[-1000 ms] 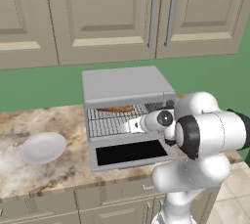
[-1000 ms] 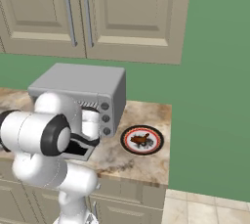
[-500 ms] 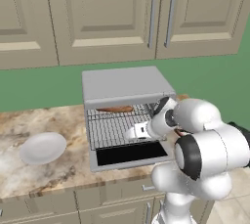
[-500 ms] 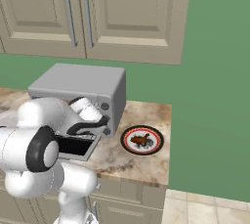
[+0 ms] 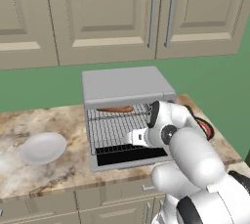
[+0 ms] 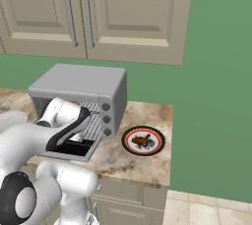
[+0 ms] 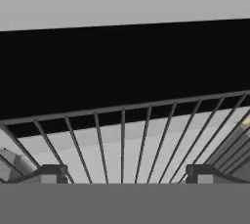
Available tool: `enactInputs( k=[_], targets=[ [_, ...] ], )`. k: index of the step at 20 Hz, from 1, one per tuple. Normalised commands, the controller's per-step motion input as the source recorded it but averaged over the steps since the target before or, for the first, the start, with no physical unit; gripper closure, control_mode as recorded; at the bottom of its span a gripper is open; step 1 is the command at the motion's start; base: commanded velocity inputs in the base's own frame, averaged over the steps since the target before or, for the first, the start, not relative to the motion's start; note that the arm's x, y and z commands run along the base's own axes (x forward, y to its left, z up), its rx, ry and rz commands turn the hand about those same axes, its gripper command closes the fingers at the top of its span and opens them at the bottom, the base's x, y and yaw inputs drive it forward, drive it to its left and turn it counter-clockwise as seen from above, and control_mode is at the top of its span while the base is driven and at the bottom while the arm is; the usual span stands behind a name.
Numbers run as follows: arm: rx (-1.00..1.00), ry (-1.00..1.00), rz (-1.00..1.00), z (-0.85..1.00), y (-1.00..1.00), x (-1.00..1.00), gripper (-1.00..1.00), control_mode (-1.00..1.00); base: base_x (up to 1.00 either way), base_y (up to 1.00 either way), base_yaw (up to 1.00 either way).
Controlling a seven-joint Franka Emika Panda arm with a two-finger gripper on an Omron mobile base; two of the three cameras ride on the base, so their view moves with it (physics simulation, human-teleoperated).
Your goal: Open the toaster oven door. Place the baguette on the top rack in the toaster oven and place the chicken drumstick on the bottom rack.
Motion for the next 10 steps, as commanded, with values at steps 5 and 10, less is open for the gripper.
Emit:
enactInputs(
  k=[5,10],
  targets=[
    [0.00,0.05,0.00,1.00,0.01,-0.02,-1.00,-1.00,0.00,0.00,0.00],
    [0.00,0.01,0.00,1.00,0.06,-0.13,-1.00,-1.00,0.00,0.00,0.00]
  ],
)
